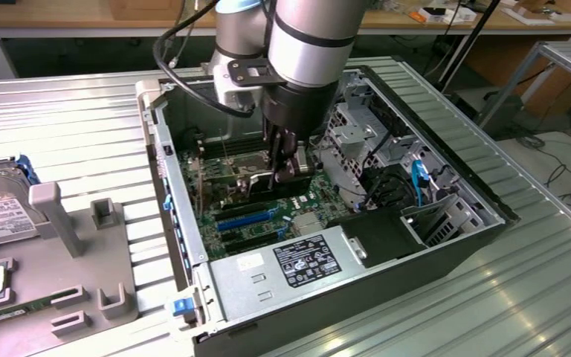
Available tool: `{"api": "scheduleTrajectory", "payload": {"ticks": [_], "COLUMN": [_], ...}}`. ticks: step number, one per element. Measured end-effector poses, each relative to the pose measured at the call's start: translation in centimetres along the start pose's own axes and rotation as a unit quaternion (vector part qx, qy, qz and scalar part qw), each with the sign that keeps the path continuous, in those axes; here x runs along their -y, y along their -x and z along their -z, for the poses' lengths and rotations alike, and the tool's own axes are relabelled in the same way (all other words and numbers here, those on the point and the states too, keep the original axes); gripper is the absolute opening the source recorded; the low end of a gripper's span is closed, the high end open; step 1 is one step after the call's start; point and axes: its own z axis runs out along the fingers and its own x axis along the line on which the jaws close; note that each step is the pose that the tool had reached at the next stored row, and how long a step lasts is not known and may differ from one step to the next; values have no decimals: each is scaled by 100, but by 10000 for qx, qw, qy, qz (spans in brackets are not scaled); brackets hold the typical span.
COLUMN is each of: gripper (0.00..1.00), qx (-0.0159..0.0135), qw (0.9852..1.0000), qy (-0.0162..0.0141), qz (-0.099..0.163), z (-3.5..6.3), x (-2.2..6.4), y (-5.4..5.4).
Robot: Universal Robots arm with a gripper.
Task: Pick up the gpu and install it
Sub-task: 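Insert the gpu into the slot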
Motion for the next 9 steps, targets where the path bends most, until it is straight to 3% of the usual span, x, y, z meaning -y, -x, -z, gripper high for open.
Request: {"api": "scheduleTrajectory", "payload": {"ticks": [9], "gripper": [27], "qx": [0], "qw": [10000], "qy": [1], "qz": [10], "z": [-57], "x": [-15], "y": [-3]}}
